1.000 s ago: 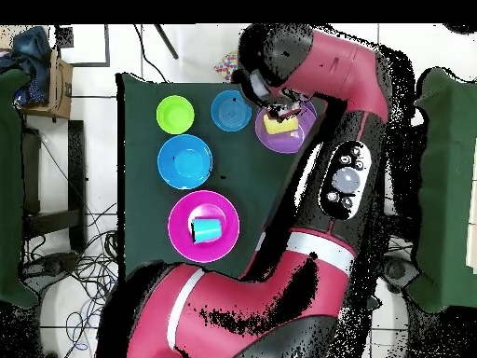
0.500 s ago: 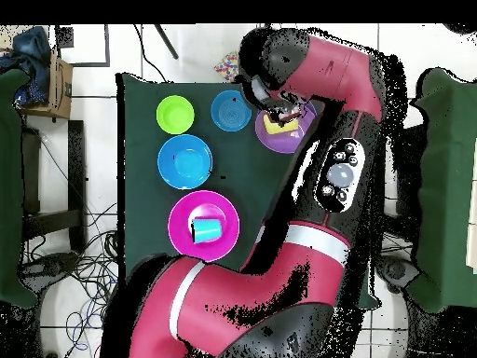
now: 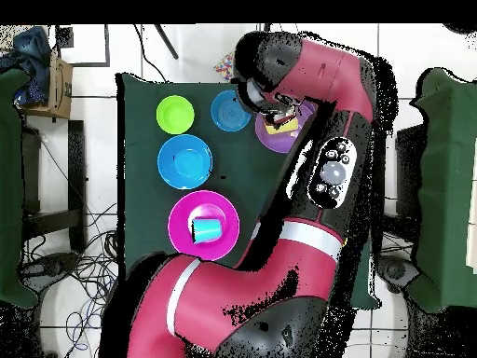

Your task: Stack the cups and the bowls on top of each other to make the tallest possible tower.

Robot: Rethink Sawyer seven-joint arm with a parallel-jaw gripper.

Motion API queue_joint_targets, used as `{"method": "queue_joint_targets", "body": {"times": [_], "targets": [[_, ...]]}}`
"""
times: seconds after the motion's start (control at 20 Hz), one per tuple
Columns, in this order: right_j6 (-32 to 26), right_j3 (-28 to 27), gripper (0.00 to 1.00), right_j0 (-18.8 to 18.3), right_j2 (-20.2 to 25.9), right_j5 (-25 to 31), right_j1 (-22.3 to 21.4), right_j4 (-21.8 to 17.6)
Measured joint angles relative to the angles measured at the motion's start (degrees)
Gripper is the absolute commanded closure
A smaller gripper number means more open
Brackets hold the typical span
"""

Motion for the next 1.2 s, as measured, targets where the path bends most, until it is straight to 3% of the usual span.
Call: {"method": "queue_joint_targets", "body": {"times": [1.2], "targets": [[0.14,0.03,0.0,3.72,-3.06,0.0,0.84,2.31]]}}
